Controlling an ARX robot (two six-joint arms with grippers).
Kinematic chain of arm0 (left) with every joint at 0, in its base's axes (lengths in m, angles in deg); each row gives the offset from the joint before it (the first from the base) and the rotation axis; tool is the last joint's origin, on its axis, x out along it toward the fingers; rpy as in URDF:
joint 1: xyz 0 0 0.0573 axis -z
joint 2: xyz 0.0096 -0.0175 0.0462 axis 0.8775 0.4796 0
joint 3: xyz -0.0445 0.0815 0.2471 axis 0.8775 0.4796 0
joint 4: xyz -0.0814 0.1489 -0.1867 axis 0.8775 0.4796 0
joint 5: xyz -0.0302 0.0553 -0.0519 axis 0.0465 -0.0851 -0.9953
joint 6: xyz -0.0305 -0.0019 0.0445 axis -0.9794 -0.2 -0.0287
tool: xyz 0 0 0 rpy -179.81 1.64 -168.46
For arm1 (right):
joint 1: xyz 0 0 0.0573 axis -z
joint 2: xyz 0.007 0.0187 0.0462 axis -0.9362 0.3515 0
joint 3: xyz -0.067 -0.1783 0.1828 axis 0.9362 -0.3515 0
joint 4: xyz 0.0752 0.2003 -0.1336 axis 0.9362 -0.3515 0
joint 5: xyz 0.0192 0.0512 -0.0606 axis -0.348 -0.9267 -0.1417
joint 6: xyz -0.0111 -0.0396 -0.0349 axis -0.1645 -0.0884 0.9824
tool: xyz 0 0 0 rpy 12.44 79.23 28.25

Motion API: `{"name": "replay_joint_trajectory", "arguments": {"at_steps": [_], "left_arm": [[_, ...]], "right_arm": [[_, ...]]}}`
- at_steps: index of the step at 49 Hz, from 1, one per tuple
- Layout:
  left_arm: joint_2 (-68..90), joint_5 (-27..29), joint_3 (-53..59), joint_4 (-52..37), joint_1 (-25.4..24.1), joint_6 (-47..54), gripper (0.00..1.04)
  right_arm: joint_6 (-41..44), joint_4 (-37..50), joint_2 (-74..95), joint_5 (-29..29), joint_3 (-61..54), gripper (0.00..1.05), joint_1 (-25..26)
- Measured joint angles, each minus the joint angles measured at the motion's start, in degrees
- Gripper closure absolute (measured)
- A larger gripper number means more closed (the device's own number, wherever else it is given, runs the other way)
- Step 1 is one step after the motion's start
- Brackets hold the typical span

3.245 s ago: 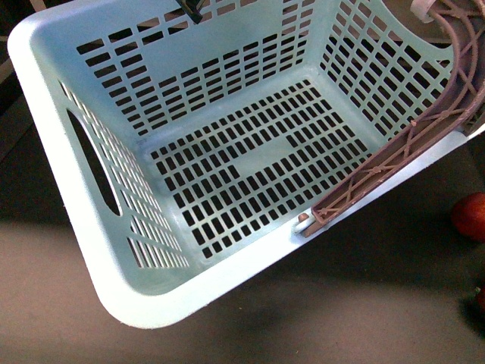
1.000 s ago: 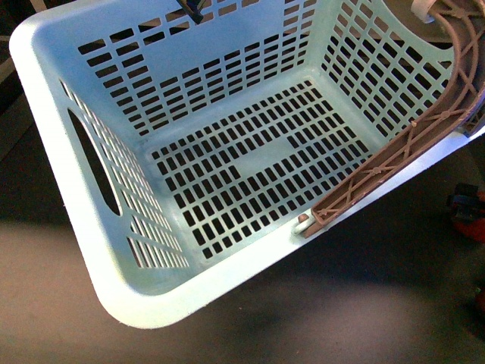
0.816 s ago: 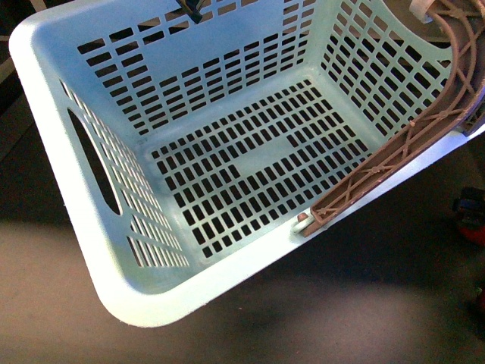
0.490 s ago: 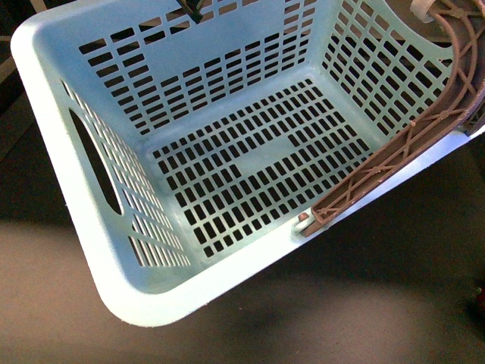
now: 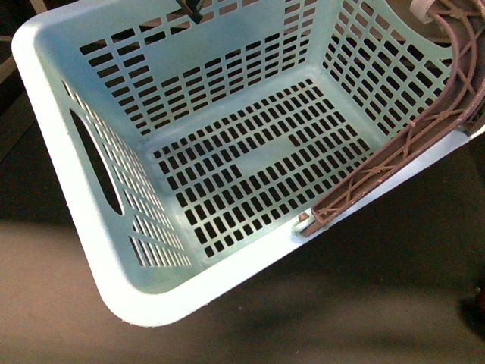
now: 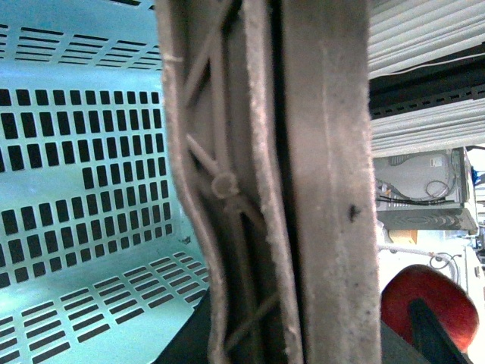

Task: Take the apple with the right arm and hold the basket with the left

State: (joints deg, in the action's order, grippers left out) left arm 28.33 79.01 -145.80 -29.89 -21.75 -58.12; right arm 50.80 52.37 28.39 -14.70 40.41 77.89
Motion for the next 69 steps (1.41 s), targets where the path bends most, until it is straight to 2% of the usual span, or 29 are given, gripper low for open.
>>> {"name": "replay_joint_trajectory", "arguments": {"at_steps": [21, 27, 38, 43, 51, 61, 69], "left_arm": [[0.00, -0.04, 0.00, -0.02, 0.00, -0.02, 0.89], [0.00, 0.09, 0.00, -0.02, 0.00, 0.02, 0.89], [0.00, 0.00, 0.00, -0.02, 0.00, 0.00, 0.89], [0.00, 0.00, 0.00, -0.02, 0.00, 0.00, 0.89], [0.00, -0.20, 0.00, 0.00, 0.00, 0.15, 0.89], [0.37, 0.00, 0.00, 0.11, 0.00, 0.22, 0.89], [0.37, 0.39, 0.00, 0.11, -0.02, 0.37, 0.89]], "right_arm": [[-2.27, 2.03, 5.40, 12.74, 4.94, 0.25, -22.10], [-1.68, 2.58, 7.80, 14.71, 4.92, 0.25, -24.94], [-1.68, 3.45, 11.10, 15.32, 4.90, 0.25, -25.86], [-2.54, 3.21, 11.54, 15.23, 4.90, 0.07, -26.40], [-2.80, 2.01, 10.60, 17.92, 4.79, 0.09, -26.03], [-3.06, 1.49, 3.65, 21.57, 1.29, 0.09, -22.64], [-2.82, -1.03, -7.06, 26.12, -5.31, 0.09, -17.14]]}}
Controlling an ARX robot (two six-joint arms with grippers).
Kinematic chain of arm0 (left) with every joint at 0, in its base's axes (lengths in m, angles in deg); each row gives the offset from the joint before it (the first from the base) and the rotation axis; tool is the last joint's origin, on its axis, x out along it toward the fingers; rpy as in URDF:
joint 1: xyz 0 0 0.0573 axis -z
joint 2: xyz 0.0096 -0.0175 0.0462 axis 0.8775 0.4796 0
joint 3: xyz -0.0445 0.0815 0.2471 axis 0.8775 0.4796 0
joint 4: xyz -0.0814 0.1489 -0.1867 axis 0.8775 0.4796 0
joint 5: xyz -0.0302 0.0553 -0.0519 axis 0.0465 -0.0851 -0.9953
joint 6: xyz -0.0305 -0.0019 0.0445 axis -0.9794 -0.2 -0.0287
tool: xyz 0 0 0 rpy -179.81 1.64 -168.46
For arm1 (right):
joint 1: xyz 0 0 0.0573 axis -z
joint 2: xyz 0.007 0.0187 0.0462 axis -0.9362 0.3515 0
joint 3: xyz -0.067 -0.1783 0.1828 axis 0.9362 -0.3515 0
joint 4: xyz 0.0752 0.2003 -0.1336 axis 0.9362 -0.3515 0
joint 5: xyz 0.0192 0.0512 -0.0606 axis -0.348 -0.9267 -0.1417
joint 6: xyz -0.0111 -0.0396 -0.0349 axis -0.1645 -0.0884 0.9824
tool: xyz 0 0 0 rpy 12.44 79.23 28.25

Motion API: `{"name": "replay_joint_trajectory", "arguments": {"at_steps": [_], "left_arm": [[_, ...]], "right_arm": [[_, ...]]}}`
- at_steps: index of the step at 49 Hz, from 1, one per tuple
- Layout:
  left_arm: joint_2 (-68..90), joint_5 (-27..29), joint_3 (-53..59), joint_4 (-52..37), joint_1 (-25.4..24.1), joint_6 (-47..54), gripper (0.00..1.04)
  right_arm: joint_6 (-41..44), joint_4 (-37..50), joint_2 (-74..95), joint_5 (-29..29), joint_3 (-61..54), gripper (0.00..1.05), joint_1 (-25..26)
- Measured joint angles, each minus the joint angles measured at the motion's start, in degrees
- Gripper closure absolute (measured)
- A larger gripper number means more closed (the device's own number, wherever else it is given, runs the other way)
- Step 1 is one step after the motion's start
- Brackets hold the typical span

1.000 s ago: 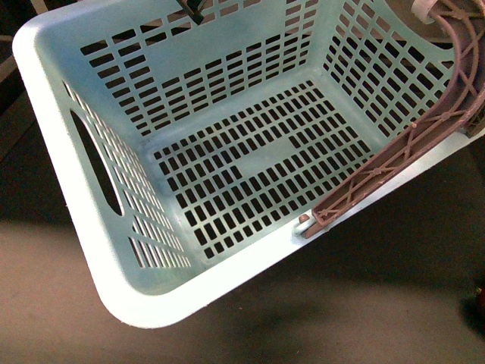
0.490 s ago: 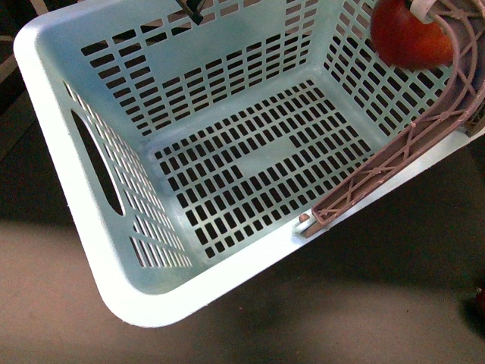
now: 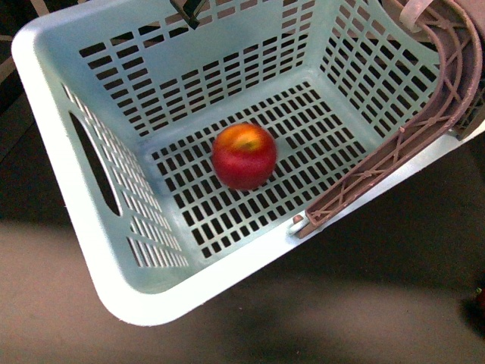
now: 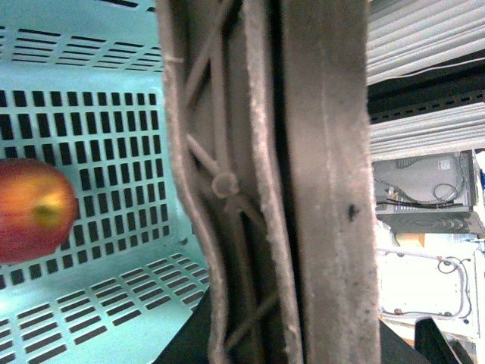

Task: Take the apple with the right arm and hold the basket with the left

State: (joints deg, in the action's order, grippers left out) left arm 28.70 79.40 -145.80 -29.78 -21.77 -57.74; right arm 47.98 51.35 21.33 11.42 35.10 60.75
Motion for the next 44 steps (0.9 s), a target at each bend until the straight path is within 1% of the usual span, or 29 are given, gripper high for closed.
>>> {"name": "replay_joint_trajectory", "arguments": {"at_steps": [7, 12, 17, 18, 20, 21, 22, 24, 26, 28, 29, 37, 38, 42, 43, 44], "left_arm": [[0.00, -0.48, 0.00, 0.00, 0.02, -0.11, 0.89], [0.00, -0.63, -0.02, 0.00, 0.07, -0.17, 0.89], [0.00, -0.50, -0.02, 0.00, 0.07, -0.83, 0.89], [0.00, -0.50, -0.02, 0.00, 0.07, -0.46, 0.89], [0.00, -0.42, -0.02, 0.00, 0.07, -0.31, 0.89], [0.00, -0.39, -0.02, 0.00, 0.02, -0.42, 0.89], [0.00, -0.39, -0.02, 0.00, 0.00, -0.44, 0.89], [0.00, -0.33, -0.02, 0.00, -0.04, -0.35, 0.89], [0.00, -0.22, -0.02, 0.00, -0.02, -0.33, 0.89], [0.00, -0.39, -0.02, 0.00, 0.00, -0.39, 0.89], [0.00, -0.46, -0.02, 0.00, 0.00, -0.39, 0.89], [0.00, -0.59, -0.02, 0.00, 0.04, -0.42, 0.89], [0.00, -0.57, -0.02, 0.00, 0.04, -0.39, 0.89], [0.00, -0.48, -0.02, 0.00, 0.02, -0.39, 0.89], [0.00, -0.37, -0.02, 0.00, 0.02, -0.37, 0.89], [0.00, -0.31, -0.02, 0.00, 0.02, -0.37, 0.89]], "right_arm": [[-0.42, -2.80, -6.71, 1.55, -5.29, 0.09, 3.50], [-2.51, -5.09, -12.20, 4.17, -9.90, 0.09, 5.20], [-3.10, -5.20, -12.70, 4.28, -10.38, 0.09, 5.53], [-2.89, -4.22, -12.61, 2.84, -10.69, 0.09, 5.75], [-1.05, 3.43, -12.66, -4.66, -13.27, 0.16, 7.15], [0.17, 9.53, -12.79, -9.49, -15.56, 0.21, 7.80], [0.74, 11.34, -12.90, -10.88, -16.31, 0.23, 7.93], [2.16, 18.23, -13.84, -16.35, -19.37, 0.31, 8.31], [3.17, 21.14, -15.34, -18.32, -21.03, 0.40, 8.35], [3.69, 21.53, -17.05, -18.45, -22.10, 0.49, 8.39], [3.72, 21.53, -17.35, -18.45, -22.32, 0.50, 8.41], [4.55, 19.91, -22.05, -18.38, -25.97, 0.80, 8.59], [4.57, 19.78, -22.34, -18.38, -26.14, 0.82, 8.59], [4.63, 18.56, -24.87, -18.38, -27.34, 0.96, 8.59], [4.70, 18.05, -25.81, -18.36, -27.74, 1.01, 8.59], [5.01, 17.73, -26.43, -18.36, -27.96, 1.03, 8.59]]}}
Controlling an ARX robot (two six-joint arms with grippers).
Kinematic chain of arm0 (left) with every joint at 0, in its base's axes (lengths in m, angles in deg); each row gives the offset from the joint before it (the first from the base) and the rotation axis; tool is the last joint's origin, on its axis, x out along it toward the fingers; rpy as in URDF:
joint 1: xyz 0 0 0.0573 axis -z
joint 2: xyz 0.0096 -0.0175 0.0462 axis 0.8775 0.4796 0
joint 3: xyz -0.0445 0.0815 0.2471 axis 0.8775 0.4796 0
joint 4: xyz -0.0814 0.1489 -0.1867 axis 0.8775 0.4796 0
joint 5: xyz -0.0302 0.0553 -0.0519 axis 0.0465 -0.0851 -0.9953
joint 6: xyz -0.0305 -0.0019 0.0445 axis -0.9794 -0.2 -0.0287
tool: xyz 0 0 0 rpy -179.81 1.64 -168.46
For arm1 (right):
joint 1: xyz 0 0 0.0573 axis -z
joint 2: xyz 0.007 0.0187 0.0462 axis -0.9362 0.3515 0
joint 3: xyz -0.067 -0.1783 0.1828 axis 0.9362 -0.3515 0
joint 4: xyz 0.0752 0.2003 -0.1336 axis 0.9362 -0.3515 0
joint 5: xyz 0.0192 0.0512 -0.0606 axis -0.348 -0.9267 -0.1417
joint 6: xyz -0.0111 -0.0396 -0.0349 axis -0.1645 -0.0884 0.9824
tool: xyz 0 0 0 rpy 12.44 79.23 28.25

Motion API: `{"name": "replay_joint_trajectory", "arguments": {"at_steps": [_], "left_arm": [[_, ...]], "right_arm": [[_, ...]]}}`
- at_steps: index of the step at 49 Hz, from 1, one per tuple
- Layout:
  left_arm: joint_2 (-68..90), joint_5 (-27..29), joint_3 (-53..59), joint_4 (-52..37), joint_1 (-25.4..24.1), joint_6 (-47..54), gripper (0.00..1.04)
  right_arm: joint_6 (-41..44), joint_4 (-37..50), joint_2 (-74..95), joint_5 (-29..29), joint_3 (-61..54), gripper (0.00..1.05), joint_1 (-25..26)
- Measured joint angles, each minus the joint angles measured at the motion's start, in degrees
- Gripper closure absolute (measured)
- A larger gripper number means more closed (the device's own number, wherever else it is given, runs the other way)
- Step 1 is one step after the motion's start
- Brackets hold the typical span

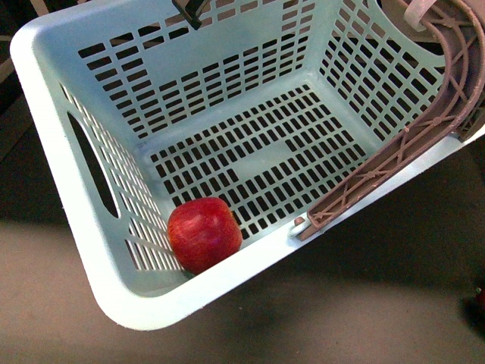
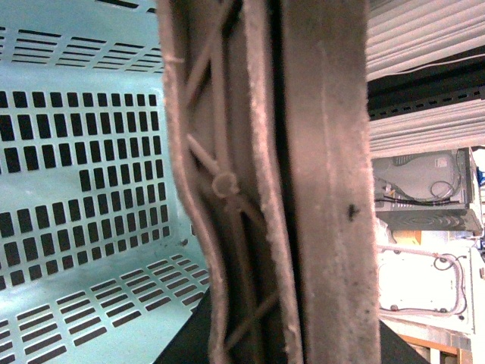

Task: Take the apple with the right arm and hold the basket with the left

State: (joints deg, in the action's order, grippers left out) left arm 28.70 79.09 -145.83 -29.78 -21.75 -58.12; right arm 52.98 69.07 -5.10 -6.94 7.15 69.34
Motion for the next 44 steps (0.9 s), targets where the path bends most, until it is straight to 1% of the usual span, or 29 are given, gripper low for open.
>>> {"name": "replay_joint_trajectory", "arguments": {"at_steps": [16, 19, 23, 44], "left_arm": [[0.00, -0.24, 0.00, 0.00, 0.02, -0.02, 0.89], [0.00, -0.17, 0.00, 0.00, 0.00, -0.02, 0.89], [0.00, -0.09, 0.00, 0.00, 0.00, -0.02, 0.89], [0.00, -0.11, 0.00, 0.00, 0.02, 0.00, 0.89]], "right_arm": [[-0.09, -6.67, -9.60, -0.02, -2.95, 1.03, 0.00], [-0.07, -5.20, -10.25, -0.02, -4.22, 1.03, 0.00], [-0.07, -6.12, -11.54, -0.13, -4.22, 1.03, 0.00], [-0.07, -15.67, -21.49, -0.02, -4.22, 1.03, 0.00]]}}
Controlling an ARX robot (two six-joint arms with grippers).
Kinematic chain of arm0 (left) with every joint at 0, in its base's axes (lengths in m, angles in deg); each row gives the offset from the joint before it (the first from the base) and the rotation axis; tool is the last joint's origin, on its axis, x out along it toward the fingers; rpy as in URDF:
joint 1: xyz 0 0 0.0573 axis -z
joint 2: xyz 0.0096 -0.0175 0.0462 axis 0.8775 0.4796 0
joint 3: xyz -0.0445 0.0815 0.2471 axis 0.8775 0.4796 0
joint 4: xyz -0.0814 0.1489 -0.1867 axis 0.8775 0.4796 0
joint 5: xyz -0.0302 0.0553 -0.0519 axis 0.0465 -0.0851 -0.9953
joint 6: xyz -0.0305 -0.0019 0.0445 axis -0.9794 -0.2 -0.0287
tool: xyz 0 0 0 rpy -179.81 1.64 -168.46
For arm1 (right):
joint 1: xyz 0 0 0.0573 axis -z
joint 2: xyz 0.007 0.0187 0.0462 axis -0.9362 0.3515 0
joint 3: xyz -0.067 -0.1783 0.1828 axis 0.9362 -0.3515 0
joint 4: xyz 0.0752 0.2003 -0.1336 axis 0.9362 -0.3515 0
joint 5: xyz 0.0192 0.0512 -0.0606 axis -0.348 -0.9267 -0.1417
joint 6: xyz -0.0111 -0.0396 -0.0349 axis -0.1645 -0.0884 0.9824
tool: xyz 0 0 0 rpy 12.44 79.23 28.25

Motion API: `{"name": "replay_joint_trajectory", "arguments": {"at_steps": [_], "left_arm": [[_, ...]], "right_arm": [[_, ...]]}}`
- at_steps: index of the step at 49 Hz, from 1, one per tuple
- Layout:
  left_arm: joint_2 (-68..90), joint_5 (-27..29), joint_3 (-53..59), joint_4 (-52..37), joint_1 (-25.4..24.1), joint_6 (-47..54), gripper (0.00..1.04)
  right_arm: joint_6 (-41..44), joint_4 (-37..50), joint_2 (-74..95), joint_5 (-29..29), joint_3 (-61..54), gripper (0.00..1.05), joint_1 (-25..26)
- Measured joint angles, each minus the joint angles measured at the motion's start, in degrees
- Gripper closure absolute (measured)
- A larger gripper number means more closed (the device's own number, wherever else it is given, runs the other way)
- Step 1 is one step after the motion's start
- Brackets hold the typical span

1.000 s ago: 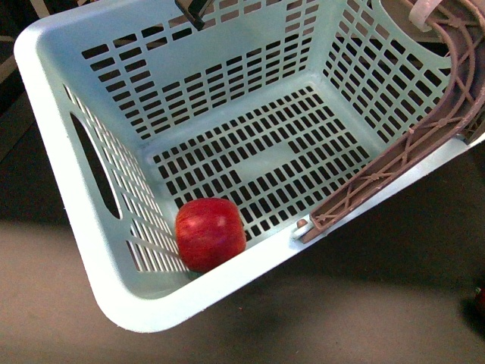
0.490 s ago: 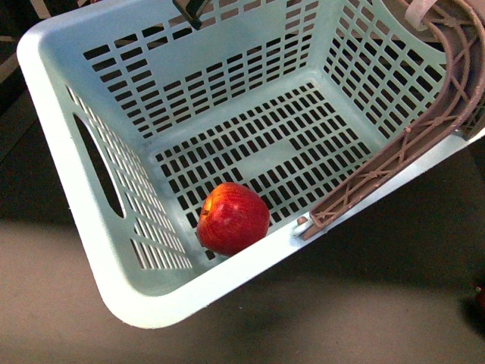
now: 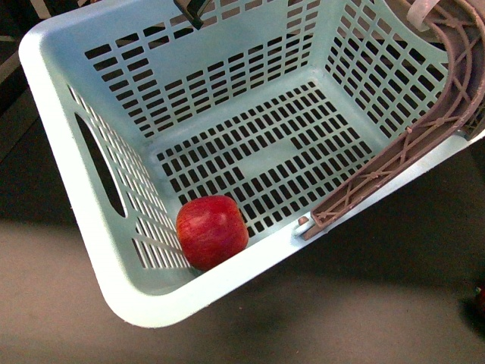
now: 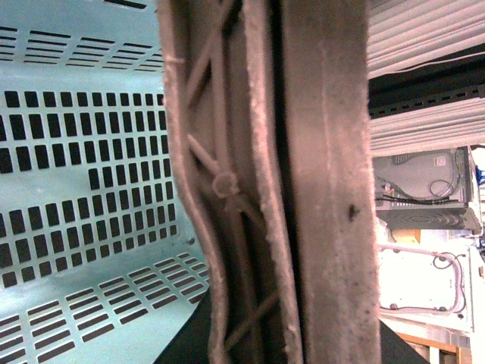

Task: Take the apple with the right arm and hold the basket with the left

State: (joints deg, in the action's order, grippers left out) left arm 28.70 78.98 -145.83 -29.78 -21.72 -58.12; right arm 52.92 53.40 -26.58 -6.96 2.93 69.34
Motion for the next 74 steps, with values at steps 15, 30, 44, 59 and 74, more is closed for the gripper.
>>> {"name": "replay_joint_trajectory", "arguments": {"at_steps": [15, 30, 44, 59, 74], "left_arm": [[0.00, -0.02, 0.00, 0.00, 0.00, 0.00, 0.89], [0.00, 0.02, 0.00, 0.00, -0.02, -0.02, 0.89], [0.00, -0.02, 0.00, 0.00, 0.00, 0.00, 0.89], [0.00, -0.02, 0.00, 0.00, 0.00, 0.00, 0.89], [0.00, 1.51, 0.20, -1.07, 0.09, 0.35, 0.89]], "right_arm": [[0.00, -5.55, -5.51, 0.00, 0.00, 1.03, 0.00], [0.00, -16.98, -16.59, 0.02, 0.00, 1.03, 0.00], [0.02, -17.20, -16.85, 0.04, 0.00, 0.76, 0.00], [0.02, -17.22, -16.90, 0.04, 0.00, 0.25, 0.00], [0.02, -17.22, -16.90, 0.02, 0.00, 0.09, 0.00]]}}
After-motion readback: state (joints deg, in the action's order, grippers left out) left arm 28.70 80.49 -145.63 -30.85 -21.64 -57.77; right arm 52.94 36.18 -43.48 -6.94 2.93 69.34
